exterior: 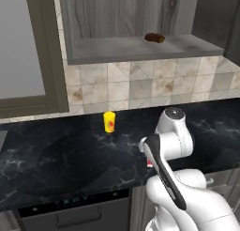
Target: Pick the canned food and bar from the counter and place them in the cabinets closest to them.
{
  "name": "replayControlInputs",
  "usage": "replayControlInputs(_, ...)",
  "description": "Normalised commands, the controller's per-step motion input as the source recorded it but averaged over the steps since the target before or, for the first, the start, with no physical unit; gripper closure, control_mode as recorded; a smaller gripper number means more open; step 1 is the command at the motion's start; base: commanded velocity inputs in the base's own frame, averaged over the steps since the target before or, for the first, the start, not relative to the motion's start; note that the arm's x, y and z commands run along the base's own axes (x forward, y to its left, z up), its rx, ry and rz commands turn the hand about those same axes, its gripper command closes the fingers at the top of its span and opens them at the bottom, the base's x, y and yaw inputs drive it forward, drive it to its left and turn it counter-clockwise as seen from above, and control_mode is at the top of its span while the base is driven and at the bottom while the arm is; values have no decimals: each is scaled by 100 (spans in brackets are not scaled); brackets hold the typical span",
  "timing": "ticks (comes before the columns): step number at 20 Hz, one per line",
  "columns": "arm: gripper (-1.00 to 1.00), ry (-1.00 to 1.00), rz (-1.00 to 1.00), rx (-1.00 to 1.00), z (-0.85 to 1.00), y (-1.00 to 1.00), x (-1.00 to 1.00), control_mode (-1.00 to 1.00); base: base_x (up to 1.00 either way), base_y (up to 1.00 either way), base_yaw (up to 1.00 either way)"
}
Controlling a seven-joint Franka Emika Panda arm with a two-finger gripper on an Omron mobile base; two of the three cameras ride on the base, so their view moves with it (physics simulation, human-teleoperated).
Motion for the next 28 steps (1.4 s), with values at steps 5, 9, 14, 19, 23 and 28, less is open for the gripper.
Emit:
replayControlInputs(5,-100,-2,0,0,-29,0,14,-100,0,0,0)
replayControlInputs(9,-100,-1,0,0,-28,0,15,-100,0,0,0)
replayControlInputs(14,-100,-1,0,0,-30,0,12,-100,0,0,0)
replayControlInputs(19,-100,-2,0,0,-36,-2,3,-100,0,0,0)
replayControlInputs(23,-100,-4,0,-3,-20,0,0,-100,0,0,0)
replayControlInputs(28,-100,0,0,0,-1,0,0,-100,0,0,0)
